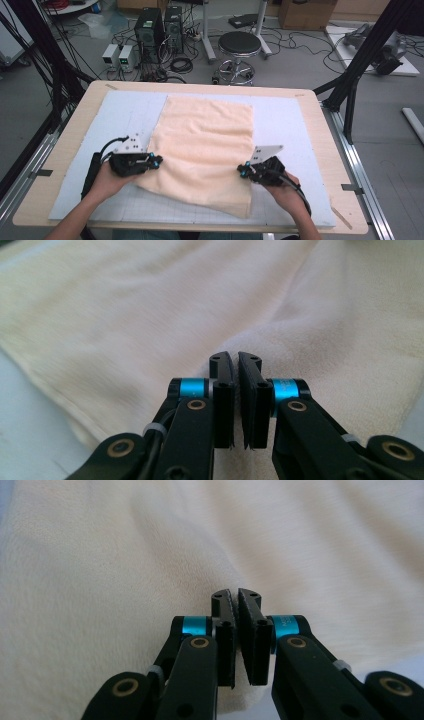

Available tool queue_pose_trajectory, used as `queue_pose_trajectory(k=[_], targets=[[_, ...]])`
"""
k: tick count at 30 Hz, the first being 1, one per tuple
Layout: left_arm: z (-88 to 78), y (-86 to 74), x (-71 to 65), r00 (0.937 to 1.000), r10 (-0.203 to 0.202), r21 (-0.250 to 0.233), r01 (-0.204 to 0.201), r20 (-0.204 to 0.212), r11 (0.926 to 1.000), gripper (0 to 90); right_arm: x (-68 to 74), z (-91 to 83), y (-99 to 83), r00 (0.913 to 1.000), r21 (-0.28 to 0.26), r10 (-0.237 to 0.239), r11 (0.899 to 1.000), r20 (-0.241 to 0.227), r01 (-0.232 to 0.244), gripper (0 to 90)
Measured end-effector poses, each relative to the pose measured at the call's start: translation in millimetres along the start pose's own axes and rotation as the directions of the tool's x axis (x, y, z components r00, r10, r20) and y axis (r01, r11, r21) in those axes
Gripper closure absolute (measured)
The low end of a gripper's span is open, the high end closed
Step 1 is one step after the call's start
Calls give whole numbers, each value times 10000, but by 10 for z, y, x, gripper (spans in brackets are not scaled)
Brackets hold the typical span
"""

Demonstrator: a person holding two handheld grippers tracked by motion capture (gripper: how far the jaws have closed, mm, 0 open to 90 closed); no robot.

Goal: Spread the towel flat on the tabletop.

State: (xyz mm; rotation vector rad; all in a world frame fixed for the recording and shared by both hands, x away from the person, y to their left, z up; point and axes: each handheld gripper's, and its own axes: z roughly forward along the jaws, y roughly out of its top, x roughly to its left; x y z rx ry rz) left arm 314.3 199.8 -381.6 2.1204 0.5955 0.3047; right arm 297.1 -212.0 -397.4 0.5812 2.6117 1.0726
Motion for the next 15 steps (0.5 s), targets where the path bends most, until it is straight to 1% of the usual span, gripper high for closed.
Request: queue_pose_trajectory(k=[1, 3, 4, 5, 6, 7, 8, 9, 10, 11, 12, 13, 14, 15], targets=[[11, 65, 73, 9996, -276, -169, 274, -101, 9995, 846, -81, -37, 27, 9996, -94, 165, 9998, 234, -163, 859], [86, 180, 228, 9971, -610, -357, 594, -458, 9976, 845, -276, -78, 63, 9961, -409, 648, 9972, 598, -624, 858], [157, 221, 312, 9938, -945, -440, 920, -581, 9948, 842, -377, -74, 76, 9937, -533, 861, 9952, 721, -824, 856], [245, 256, 392, 9903, -1091, -298, 1069, -855, 9938, 838, -473, -47, 91, 9897, -577, 1097, 9928, 916, -1047, 853], [344, 278, 463, 9852, -1150, -47, 1153, -1268, 9933, 823, -568, 0, 103, 9862, -595, 1254, 9910, 1081, -1195, 852], [443, 285, 525, 9780, -1434, 106, 1467, -1515, 9891, 800, -649, 63, 108, 9818, -616, 1452, 9885, 1227, -1385, 848], [520, 282, 572, 9734, -1530, 332, 1609, -1708, 9864, 760, -719, 135, 108, 9766, -458, 1617, 9866, 1421, -1566, 824], [565, 270, 598, 9703, -1535, 531, 1660, -1868, 9847, 692, -772, 204, 98, 9705, -239, 1748, 9846, 1659, -1732, 805], [577, 253, 616, 9712, -1573, 573, 1699, -1788, 9838, 656, -808, 251, 78, 9690, -120, 1884, 9819, 1597, -1890, 779], [568, 236, 619, 9731, -1671, 545, 1776, -1588, 9826, 646, -829, 274, 60, 9691, -141, 1985, 9800, 1465, -1986, 745], [538, 216, 608, 9769, -1570, 525, 1660, -1451, 9847, 622, -828, 270, 50, 9692, -134, 2061, 9784, 1348, -2062, 725], [481, 189, 584, 9798, -1398, 450, 1476, -1431, 9880, 607, -808, 246, 46, 9714, -240, 2031, 9792, 1230, -2016, 707], [441, 172, 572, 9817, -1329, 360, 1390, -1366, 9896, 598, -767, 195, 46, 9742, -390, 1908, 9815, 1203, -1874, 693], [384, 151, 554, 9821, -1278, 274, 1328, -1387, 9908, 591, -740, 159, 50, 9769, -436, 1778, 9838, 1183, -1738, 684]])
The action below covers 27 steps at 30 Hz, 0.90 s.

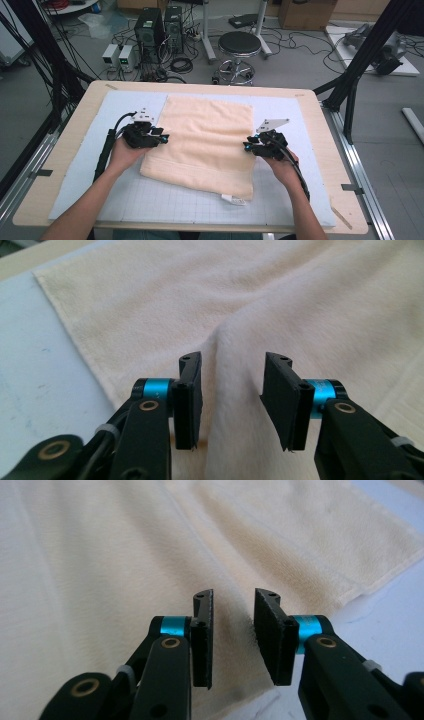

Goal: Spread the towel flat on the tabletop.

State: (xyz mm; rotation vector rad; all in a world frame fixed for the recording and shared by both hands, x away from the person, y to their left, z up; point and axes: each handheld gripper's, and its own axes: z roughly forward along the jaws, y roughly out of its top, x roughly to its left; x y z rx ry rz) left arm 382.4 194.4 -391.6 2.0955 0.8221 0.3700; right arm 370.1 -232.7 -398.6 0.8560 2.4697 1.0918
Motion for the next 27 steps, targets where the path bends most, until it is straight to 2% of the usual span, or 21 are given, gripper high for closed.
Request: queue_pose_trajectory(k=[2, 3, 5, 8, 10, 13, 15, 18, 21, 23, 25, 27], targets=[[-129, -44, -9, 9999, 79, -173, -80, -62, 9998, 547, 83, -126, 2, 9992, -250, -365, 9990, 146, 368, 663], [-225, -75, -21, 10000, 90, -348, -89, 31, 9994, 545, 112, -169, 0, 9988, -355, -456, 9983, 164, 461, 658], [-307, -113, -56, 9997, 121, -509, -110, 214, 9986, 540, 197, -272, -5, 9978, -516, -648, 9965, 131, 654, 651], [-415, -201, -190, 9966, 687, -486, -665, 459, 9966, 534, 326, -362, -35, 9945, -600, -1046, 9928, -77, 1039, 634], [-456, -266, -278, 9931, 1039, -460, -1014, 543, 9938, 524, 405, -408, -77, 9903, -545, -1360, 9890, 300, 1375, 628], [-457, -392, -387, 9891, 1305, -409, -1279, 686, 9909, 519, 426, -448, -163, 9948, -724, -1018, 9922, -35, 1013, 619], [-417, -503, -441, 9855, 1458, -241, -1443, 872, 9892, 520, 479, -403, -244, 9927, -715, -1108, 9917, -485, 1072, 608], [-334, -632, -462, 9856, 1472, 243, -1496, 827, 9884, 545, 569, -299, -328, 9882, -355, -1193, 9926, -960, 1164, 601], [-255, -665, -434, 9829, 1458, 604, -1532, 1128, 9863, 584, 639, -163, -372, 9827, 78, -1256, 9918, -1361, 1278, 601], [-181, -681, -425, 9823, 1469, 959, -1583, 1159, 9827, 605, 666, -63, -385, 9783, 551, -1462, 9863, -1471, 1557, 607], [-153, -687, -409, 9810, 1317, 836, -1445, 1424, 9860, 655, 674, 34, -411, 9749, 926, -1513, 9815, -1634, 1678, 632], [-150, -687, -417, 9796, 1255, 825, -1396, 1572, 9868, 726, 646, 43, -423, 9759, 775, -1152, 9883, -1851, 1314, 660]])
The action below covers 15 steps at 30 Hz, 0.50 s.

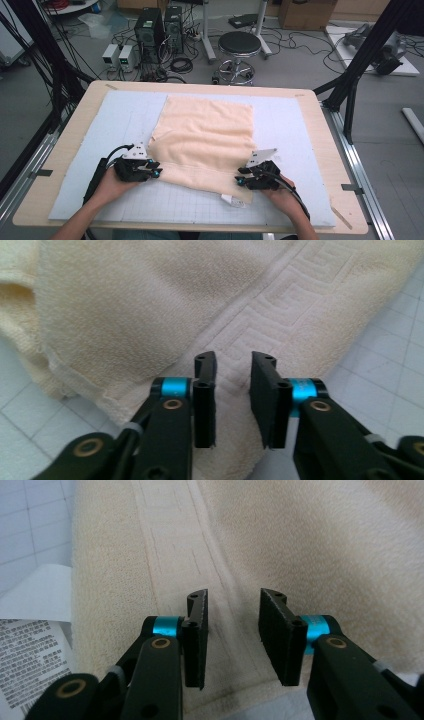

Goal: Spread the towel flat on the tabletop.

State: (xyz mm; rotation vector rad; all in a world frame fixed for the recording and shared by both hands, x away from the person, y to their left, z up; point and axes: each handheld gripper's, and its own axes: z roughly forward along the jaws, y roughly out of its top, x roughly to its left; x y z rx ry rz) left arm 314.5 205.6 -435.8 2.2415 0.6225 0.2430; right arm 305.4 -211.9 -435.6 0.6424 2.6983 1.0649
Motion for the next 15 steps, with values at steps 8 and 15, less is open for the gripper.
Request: queue_pose_trajectory(k=[8, 15], targets=[[-142, 54, -98, 9996, 159, -153, -163, -246, 9998, 897, 36, -11, 17, 9997, 1, -3, 10000, -257, 3, 862], [-419, 94, -242, 9978, 608, -798, -628, -282, 9948, 894, 150, -240, 98, 9995, -634, -293, 9975, 138, 301, 858]])
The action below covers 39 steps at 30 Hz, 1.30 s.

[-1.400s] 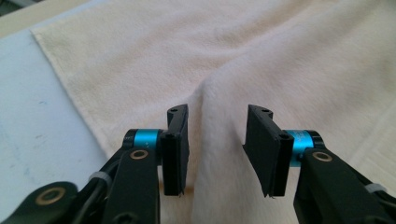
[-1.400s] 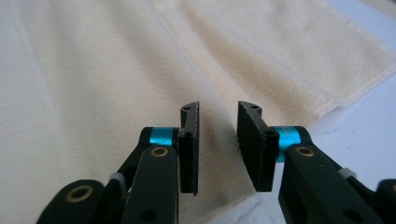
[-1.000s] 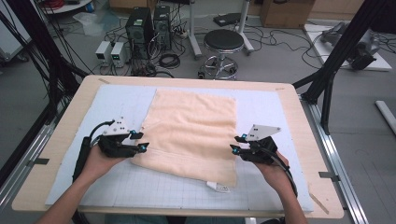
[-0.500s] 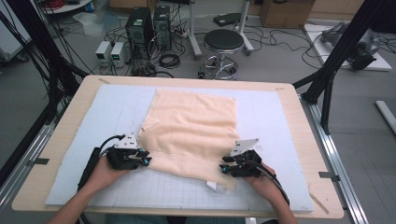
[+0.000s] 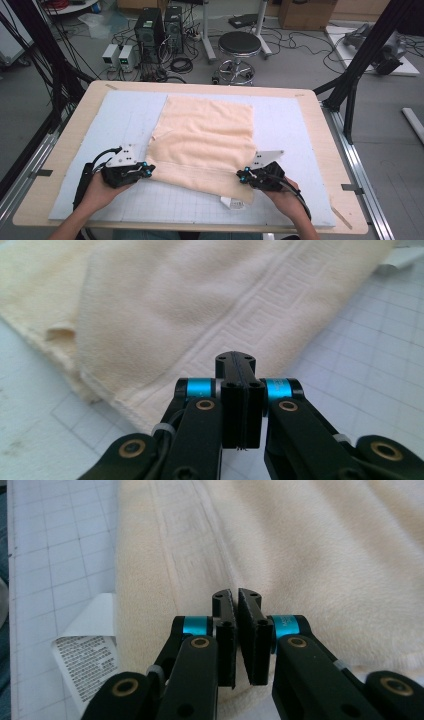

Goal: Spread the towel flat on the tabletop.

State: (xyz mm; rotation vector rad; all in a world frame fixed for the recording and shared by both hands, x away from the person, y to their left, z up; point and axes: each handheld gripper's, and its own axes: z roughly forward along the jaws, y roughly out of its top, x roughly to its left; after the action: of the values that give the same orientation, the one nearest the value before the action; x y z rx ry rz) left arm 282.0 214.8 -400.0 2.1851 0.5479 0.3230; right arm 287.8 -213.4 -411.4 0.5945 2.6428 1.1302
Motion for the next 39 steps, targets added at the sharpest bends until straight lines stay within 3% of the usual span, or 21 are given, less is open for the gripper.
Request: queue_pose_trajectory(k=[3, 7, 11, 12, 16, 17, 19, 24, 31, 35, 39], targets=[[96, 13, 23, 9999, -83, 251, 80, 114, 9997, 778, -53, 52, -15, 10000, 418, 54, 9991, 74, -57, 853], [309, 12, 130, 9984, -570, 607, 571, -19, 9965, 619, -101, 145, -43, 9999, 717, 12, 9974, 164, -24, 838], [501, -46, 260, 9940, -1016, 1164, 963, 407, 9885, 499, -182, 202, -94, 9992, 951, 368, 9947, 176, -383, 775], [524, -68, 275, 9929, -1060, 971, 1004, 544, 9902, 495, -200, 203, -109, 9987, 852, 492, 9951, 101, -499, 767], [526, -72, 269, 9946, -874, 922, 820, 558, 9924, 583, -255, 211, -150, 9952, 642, 961, 9934, -178, -948, 760], [529, -67, 256, 9924, -811, 918, 726, 921, 9931, 683, -259, 218, -150, 9949, 621, 993, 9932, -187, -980, 765], [530, -56, 180, 9961, -426, 904, 355, 775, 9953, 816, -252, 218, -148, 9946, 639, 1024, 9928, -180, -1011, 776], [510, -48, 162, 9961, -602, 917, 542, 642, 9943, 856, -233, 223, -130, 9958, 716, 874, 9938, -255, -854, 863], [214, 60, 52, 9983, -316, 295, 301, 491, 9991, 859, -153, 102, -72, 9977, 378, 619, 9974, -279, -608, 867], [-89, 206, -107, 9994, 188, -214, -182, 304, 9996, 859, -8, -119, 43, 9998, -159, 148, 9998, -104, -149, 866], [-396, 274, -320, 9985, 421, -605, -399, 352, 9974, 859, 171, -340, 106, 9997, -547, -155, 9984, -200, 144, 866]])
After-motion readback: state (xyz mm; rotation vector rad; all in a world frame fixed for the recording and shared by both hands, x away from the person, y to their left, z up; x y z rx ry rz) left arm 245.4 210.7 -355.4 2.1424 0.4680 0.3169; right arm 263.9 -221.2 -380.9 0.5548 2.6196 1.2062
